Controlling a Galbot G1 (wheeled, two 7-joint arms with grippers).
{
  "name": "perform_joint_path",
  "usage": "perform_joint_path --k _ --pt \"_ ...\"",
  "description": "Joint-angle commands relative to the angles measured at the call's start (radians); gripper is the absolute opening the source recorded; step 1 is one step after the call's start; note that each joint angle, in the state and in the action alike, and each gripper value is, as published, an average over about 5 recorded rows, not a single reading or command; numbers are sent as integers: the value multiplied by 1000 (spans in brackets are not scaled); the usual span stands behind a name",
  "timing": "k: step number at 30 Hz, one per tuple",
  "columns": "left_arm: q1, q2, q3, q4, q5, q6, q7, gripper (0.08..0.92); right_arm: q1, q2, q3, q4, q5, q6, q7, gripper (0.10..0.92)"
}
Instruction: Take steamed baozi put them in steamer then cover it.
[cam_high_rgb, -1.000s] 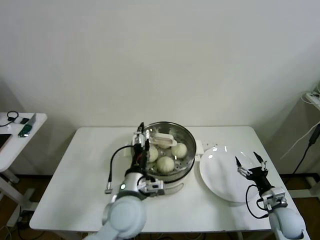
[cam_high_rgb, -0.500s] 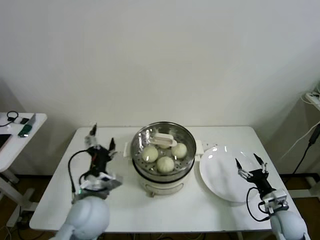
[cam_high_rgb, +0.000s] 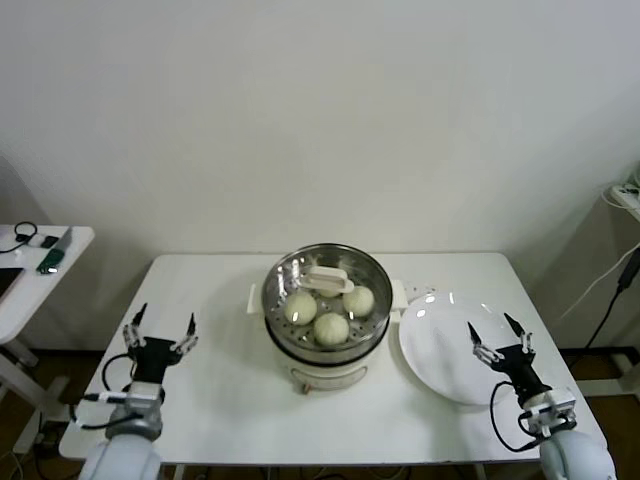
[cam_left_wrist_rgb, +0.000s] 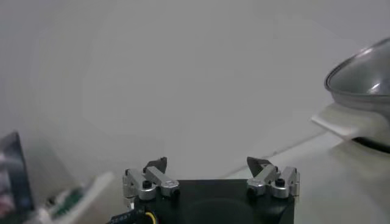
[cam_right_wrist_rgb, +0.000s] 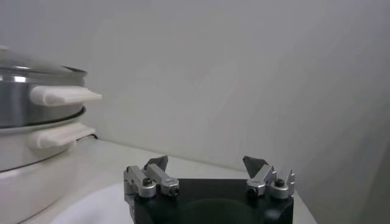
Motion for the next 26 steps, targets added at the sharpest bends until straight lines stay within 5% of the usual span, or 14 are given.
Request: perform_joint_path --k 1,26 --pt "94 -103 -115 185 -257 -407 72 823 -40 3 0 20 34 14 -9 823" --pt "99 -99 -63 182 -254 -443 130 823 -37 4 7 31 46 23 -8 823"
